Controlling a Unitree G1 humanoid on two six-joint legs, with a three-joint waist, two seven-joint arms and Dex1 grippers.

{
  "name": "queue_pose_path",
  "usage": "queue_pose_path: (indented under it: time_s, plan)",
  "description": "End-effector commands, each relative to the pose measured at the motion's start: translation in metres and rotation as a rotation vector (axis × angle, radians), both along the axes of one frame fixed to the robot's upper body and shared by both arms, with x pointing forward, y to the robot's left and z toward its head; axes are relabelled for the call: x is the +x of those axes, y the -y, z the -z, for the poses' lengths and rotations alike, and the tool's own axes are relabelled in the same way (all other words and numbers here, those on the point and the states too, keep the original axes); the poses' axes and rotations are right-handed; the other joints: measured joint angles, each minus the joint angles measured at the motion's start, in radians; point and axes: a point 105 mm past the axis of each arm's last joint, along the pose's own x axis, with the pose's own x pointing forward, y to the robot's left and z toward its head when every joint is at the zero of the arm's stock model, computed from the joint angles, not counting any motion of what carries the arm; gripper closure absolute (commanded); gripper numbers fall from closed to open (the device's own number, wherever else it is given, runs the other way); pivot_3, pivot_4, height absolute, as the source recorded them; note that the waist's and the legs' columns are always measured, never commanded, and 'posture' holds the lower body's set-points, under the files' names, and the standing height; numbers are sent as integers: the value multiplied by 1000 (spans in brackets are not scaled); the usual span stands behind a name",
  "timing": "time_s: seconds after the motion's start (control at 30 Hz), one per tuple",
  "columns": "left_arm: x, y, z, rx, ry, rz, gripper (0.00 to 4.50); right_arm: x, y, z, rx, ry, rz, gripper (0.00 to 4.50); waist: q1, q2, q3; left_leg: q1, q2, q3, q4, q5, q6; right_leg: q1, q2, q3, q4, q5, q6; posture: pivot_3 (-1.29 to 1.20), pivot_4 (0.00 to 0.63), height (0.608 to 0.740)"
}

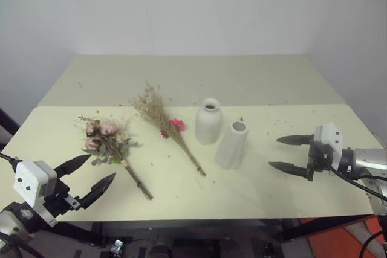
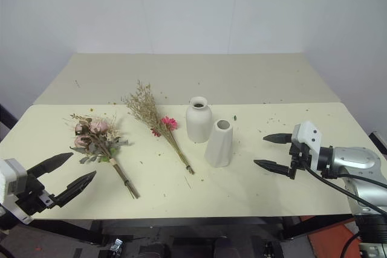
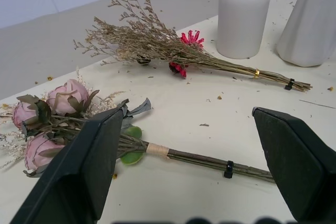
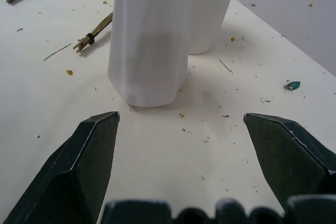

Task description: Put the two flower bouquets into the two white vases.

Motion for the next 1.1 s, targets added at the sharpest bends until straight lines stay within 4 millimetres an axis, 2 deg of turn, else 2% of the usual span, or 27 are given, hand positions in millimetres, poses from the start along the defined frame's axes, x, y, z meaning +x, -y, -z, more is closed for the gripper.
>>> queue_pose_path:
  time_s: [0.03, 0.27, 0.4, 0.63, 0.77, 0.97, 1.1]
  plan:
    - [0, 3, -5, 11, 24, 17, 223, -1, 1, -9, 5, 52, -8, 0, 0, 0, 0, 0, 0, 0, 0, 0, 0, 0, 0, 0, 0, 0, 0, 0, 150, 740]
    - [0, 2, -4, 7, 8, 15, 223, -1, 1, -11, 1, 59, -15, 0, 0, 0, 0, 0, 0, 0, 0, 0, 0, 0, 0, 0, 0, 0, 0, 0, 150, 740]
    - [1, 0, 9, -6, -136, -38, 223, 0, 2, -11, -3, 63, -16, 0, -1, 0, 0, 0, 0, 0, 0, 0, 0, 0, 0, 0, 0, 0, 0, 0, 150, 740]
    - [20, 1, 23, 2, -260, -186, 223, 3, 0, -13, -4, 76, -28, 0, 1, 0, 0, 0, 0, 0, 0, 0, 0, 0, 0, 0, 1, 0, 0, 0, 150, 740]
    - [32, 9, 19, -35, -294, -214, 223, 6, -1, -25, -5, 114, -47, 0, 0, 0, 0, 1, 0, 0, 0, 0, 0, 0, 0, 0, 1, 2, 3, 0, 150, 740]
    - [43, 22, 30, -34, -498, -241, 223, 17, 3, -69, -10, 218, -78, 0, -7, 0, 0, 2, -1, 0, 0, 0, 0, 1, 0, 0, 2, 5, 8, 0, 150, 740]
    - [59, 16, 35, -48, -574, -355, 223, 19, -2, -87, -33, 271, -146, 0, -8, 0, 0, 1, 0, -1, 0, 0, 1, 1, 1, 0, 1, 4, 7, 0, 150, 740]
